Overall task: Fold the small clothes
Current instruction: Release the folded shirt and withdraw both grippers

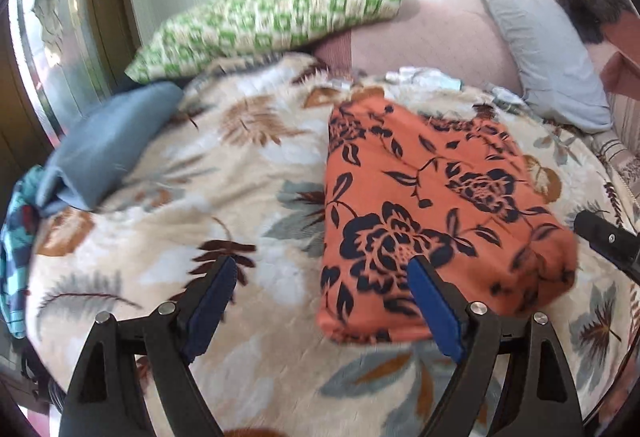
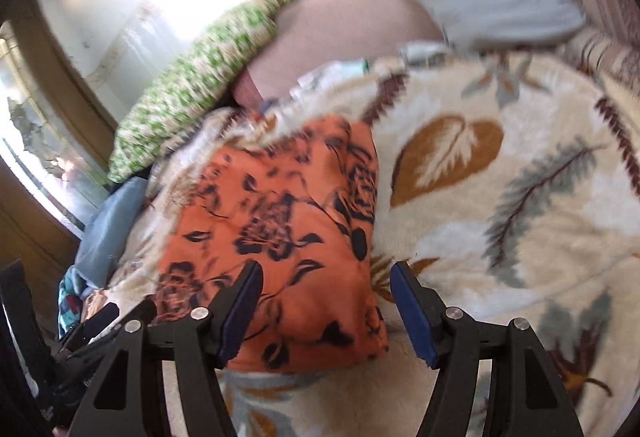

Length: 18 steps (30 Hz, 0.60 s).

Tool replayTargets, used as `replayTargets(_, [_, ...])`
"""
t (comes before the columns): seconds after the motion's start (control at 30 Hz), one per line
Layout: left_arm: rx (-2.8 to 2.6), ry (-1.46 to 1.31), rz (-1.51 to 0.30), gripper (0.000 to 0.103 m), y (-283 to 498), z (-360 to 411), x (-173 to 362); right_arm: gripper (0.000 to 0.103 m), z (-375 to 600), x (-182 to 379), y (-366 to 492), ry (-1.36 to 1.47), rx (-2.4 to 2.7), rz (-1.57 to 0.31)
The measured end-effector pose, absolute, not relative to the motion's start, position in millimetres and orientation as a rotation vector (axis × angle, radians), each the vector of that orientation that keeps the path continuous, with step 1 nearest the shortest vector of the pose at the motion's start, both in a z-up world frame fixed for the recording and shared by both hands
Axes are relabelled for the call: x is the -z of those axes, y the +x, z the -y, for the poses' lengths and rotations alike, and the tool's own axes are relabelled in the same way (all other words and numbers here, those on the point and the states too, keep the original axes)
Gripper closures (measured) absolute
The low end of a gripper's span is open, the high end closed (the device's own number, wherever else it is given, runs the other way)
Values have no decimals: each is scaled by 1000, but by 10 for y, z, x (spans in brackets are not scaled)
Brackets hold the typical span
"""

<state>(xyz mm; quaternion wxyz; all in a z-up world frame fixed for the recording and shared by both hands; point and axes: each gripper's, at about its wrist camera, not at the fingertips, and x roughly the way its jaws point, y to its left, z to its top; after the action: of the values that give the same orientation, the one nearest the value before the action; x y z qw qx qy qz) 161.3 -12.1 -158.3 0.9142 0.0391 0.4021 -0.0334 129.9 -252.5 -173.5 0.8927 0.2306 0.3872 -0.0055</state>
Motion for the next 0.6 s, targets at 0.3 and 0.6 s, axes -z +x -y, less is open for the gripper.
replayTargets(0.3, [45,90,-666,15,977,-33,923,33,2184,1224,673,364,-58,-686])
replayTargets(0.6, [27,82,-555,15,516,-72,321,33,1954,761,106,273,-85,-600])
